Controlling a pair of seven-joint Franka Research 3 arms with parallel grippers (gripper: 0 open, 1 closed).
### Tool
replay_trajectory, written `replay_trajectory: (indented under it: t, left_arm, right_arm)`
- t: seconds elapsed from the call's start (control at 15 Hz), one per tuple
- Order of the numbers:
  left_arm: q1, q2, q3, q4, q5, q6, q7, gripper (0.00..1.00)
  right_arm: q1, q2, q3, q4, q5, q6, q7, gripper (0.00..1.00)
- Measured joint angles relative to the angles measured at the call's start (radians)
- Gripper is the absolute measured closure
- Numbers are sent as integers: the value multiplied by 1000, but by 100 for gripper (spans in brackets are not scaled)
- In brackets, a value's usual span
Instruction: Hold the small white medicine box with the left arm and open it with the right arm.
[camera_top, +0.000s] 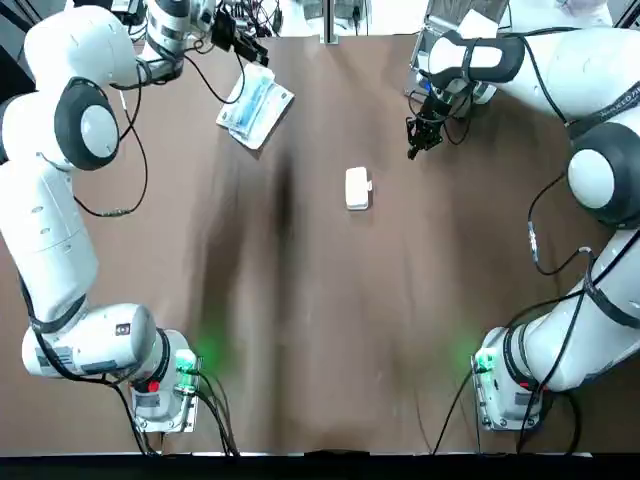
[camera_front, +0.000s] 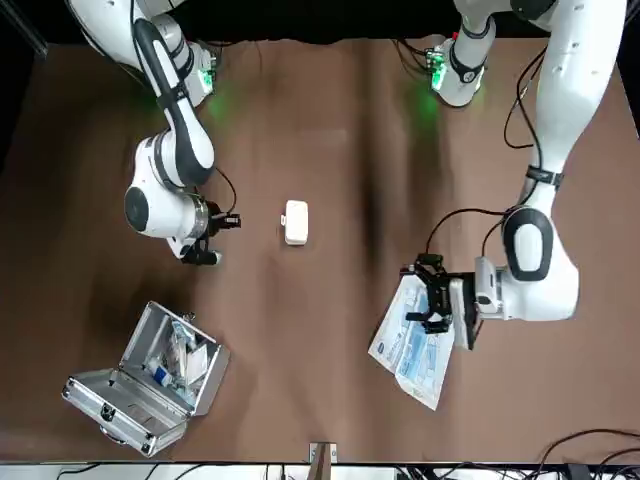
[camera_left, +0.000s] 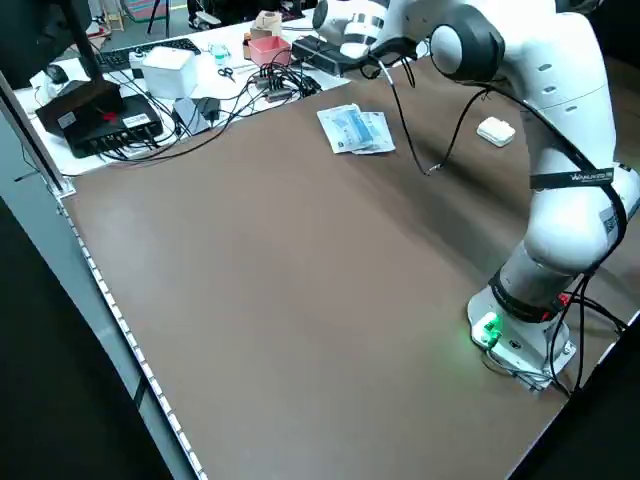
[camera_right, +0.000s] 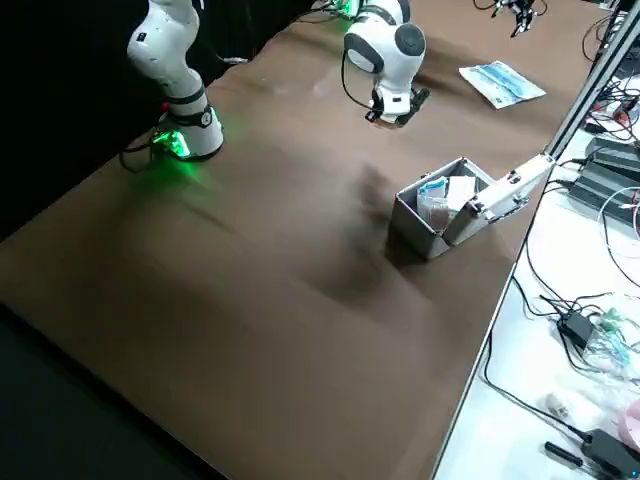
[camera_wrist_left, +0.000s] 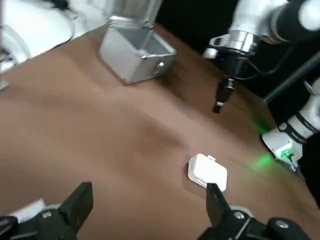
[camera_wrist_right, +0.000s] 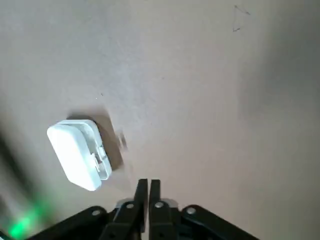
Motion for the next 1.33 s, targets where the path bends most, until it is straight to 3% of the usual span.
replay_trajectory:
  t: [0.07,0.6,0.87,1.33]
  left_arm:
    - [-1,14,-8,-1,-11,-7,56,0]
    - [-2,104,-13,-4,-18,-256,237,0]
    - [-25,160,-16,-5,-18,-268,549,0]
    - [-77,232,-20,-13,-18,-255,654,0]
  right_arm:
    - [1,3,0,0,10,11,0,98]
    - [36,74,5,-1,110,65,-23,99]
    - [62,137,6,-1,242,73,-96,99]
    - [69,176,6,-1,337,77,-153,99]
